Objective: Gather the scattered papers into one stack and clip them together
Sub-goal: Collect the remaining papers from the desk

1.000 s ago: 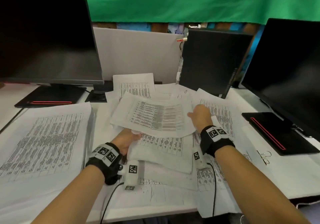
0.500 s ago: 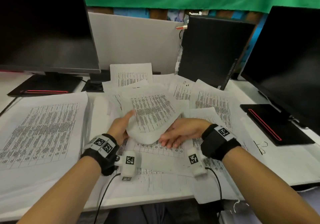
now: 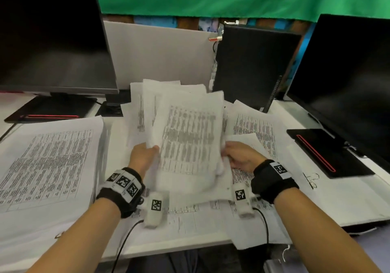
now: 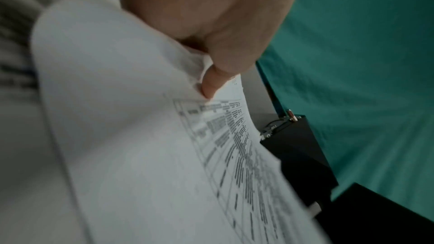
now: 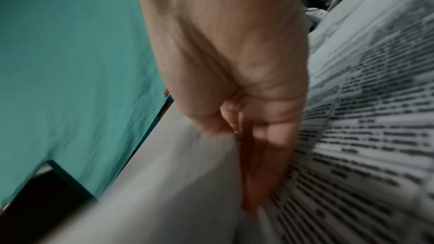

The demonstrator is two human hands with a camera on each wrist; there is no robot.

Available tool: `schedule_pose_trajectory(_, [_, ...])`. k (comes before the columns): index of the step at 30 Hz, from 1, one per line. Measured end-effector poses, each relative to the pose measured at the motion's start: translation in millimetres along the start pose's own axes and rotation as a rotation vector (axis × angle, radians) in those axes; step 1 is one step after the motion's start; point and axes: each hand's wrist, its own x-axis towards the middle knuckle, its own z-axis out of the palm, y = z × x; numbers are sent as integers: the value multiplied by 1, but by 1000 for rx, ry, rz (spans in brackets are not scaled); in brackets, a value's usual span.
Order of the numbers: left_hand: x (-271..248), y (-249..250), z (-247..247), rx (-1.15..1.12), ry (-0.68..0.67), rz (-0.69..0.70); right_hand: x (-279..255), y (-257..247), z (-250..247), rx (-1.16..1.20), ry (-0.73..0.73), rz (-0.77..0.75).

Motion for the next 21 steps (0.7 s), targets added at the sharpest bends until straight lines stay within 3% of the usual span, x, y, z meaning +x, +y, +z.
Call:
schedule_pose_trajectory(4, [-3, 6, 2, 90, -156, -17, 6, -11, -6, 465, 16, -76])
schedule_pose_trajectory(5, [-5, 6, 2, 96, -175, -28, 6, -12, -4, 475, -40, -62])
schedule_pose_trajectory(7, [-8, 7, 4, 109, -186, 3, 2, -13, 9, 253, -137, -78])
schedule_pose_trajectory(9, [-17, 11, 5, 117, -150, 100, 0, -14, 20, 0, -56, -146])
schedule_pose_trajectory(10, [-19, 13, 4, 105, -126, 148, -2, -17, 22, -16, -12, -184])
schedule_pose_trajectory(13, [-28, 34, -9, 2, -41, 365, -16, -36, 18, 69, -9, -356])
schedule_pose_trajectory(17, [-36, 72, -23, -147, 26, 619, -36, -74, 14, 95, 122, -574])
schedule_pose_trajectory(21, [-46, 109, -30, -175, 203, 891, -56, -102, 17, 170, 92, -714])
